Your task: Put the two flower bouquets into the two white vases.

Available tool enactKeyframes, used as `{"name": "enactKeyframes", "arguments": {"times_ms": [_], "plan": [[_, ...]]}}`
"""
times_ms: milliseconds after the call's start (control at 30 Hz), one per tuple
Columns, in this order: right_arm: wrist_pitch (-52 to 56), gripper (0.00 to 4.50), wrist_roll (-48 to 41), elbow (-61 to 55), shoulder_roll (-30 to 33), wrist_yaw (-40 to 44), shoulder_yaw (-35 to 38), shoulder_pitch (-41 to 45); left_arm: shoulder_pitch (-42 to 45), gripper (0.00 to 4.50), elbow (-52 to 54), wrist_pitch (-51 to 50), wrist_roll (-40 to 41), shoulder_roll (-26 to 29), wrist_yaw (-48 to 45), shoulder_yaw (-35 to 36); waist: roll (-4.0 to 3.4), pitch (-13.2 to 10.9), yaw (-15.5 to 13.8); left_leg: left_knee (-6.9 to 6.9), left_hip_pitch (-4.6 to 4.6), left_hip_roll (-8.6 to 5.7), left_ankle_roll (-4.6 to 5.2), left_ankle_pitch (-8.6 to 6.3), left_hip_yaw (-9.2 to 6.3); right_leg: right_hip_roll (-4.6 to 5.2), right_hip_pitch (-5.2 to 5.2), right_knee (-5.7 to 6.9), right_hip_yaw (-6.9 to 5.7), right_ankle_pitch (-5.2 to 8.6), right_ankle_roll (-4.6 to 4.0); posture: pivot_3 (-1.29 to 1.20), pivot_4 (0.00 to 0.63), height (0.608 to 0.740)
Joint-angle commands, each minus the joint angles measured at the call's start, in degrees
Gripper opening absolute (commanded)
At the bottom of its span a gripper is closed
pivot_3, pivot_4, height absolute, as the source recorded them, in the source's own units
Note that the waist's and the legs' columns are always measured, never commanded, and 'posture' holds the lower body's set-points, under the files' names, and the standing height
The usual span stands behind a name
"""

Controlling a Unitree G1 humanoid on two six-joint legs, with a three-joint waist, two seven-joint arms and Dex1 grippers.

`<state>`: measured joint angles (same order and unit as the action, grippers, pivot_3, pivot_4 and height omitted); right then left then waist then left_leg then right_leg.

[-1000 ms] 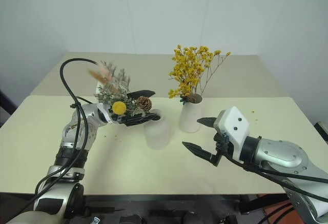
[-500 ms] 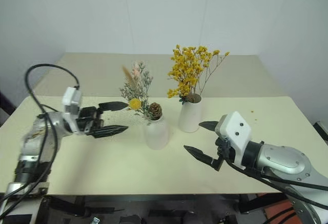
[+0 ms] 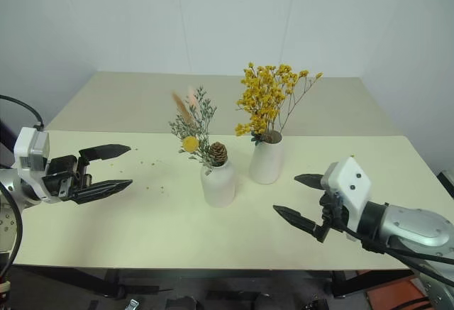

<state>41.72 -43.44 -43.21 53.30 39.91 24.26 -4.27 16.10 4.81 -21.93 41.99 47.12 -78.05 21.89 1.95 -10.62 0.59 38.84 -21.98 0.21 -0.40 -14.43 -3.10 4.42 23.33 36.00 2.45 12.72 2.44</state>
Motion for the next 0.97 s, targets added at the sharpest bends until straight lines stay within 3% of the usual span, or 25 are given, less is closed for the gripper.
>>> {"name": "enactKeyframes", "arguments": {"times_ms": [33,433,967], "plan": [[-1.0,4.5,0.5,0.7,1.5,2.1,6.4,-1.4,0.2,4.47,2.0,0.5,0.6,-0.1,1.3,0.2,0.0,0.0,0.1,0.0,0.0,0.0,0.0,0.0,0.0,-0.01,0.0,0.0,0.0,0.0,0.0,0.0,0.15,0.74],[0.1,4.5,2.1,0.8,1.8,7.1,21.0,-10.6,5.9,4.47,-0.8,1.4,0.1,-1.3,1.1,-4.1,0.02,0.0,0.1,0.01,0.0,0.01,0.0,0.0,0.05,-0.02,-0.03,0.01,0.01,0.12,0.21,0.0,0.15,0.74],[0.0,4.5,2.0,-3.1,-1.0,5.2,23.5,-15.4,11.1,4.47,-5.2,2.5,-1.7,-1.0,-2.0,-6.8,0.01,0.0,0.2,0.01,0.01,0.01,0.0,0.0,0.07,-0.01,-0.05,0.0,0.03,0.13,0.22,0.0,0.15,0.74]]}}
